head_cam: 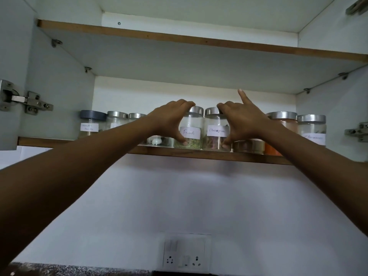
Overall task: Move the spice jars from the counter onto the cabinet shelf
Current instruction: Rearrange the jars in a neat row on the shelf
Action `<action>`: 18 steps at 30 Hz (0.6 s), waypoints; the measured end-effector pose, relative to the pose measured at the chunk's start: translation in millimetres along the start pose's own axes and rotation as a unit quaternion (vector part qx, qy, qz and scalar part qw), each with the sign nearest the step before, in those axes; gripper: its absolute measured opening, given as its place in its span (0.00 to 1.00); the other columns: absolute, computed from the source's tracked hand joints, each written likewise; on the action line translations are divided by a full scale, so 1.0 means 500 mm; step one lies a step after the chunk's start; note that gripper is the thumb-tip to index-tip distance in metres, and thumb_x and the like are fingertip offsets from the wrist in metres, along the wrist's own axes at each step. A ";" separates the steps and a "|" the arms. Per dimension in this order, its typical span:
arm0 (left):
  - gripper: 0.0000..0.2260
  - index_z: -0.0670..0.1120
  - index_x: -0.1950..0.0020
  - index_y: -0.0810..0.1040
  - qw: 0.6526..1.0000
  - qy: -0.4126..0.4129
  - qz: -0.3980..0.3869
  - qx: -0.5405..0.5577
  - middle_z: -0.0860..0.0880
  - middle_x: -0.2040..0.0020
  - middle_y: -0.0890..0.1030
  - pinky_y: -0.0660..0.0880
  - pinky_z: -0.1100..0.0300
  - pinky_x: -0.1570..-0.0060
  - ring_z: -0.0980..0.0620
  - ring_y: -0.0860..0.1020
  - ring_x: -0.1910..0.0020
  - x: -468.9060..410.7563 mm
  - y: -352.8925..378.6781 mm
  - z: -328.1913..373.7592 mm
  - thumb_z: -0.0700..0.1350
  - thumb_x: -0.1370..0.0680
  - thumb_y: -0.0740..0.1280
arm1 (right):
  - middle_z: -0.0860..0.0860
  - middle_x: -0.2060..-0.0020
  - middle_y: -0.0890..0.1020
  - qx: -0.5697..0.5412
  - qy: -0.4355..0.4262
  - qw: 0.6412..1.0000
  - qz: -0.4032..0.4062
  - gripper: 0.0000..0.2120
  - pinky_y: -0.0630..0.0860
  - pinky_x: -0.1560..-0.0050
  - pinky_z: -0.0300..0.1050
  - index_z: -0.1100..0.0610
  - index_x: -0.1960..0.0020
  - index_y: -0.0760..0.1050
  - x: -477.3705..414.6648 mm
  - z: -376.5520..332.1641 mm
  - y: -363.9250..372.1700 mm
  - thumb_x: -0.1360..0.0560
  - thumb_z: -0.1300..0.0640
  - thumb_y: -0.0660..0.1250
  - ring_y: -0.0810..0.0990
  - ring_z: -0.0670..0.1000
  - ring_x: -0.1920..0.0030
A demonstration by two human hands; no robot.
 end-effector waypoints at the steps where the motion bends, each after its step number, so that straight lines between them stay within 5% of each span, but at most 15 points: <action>1: 0.51 0.46 0.25 0.55 1.000 0.001 0.002 0.001 0.47 0.30 0.66 0.68 0.52 0.41 0.46 0.66 0.34 -0.002 0.003 -0.003 0.55 0.40 0.80 | 0.55 0.45 0.77 0.013 -0.002 1.000 -0.001 0.44 0.36 0.28 0.55 0.60 0.34 0.63 -0.003 -0.004 0.001 0.40 0.37 0.73 0.76 0.55 0.44; 18: 0.46 0.46 0.28 0.56 0.998 -0.012 -0.062 0.005 0.45 0.33 0.71 0.70 0.57 0.51 0.45 0.74 0.42 -0.079 0.115 -0.121 0.51 0.38 0.79 | 0.60 0.43 0.75 0.087 0.030 0.993 -0.074 0.44 0.39 0.26 0.58 0.66 0.32 0.60 -0.118 -0.046 0.129 0.35 0.40 0.71 0.77 0.57 0.45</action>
Point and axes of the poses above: each hand's wrist, its own x-axis away from the middle knuckle, its own y-axis out of the palm, z = x × y, the point moved 10 cm from there along -x, towards the middle knuckle
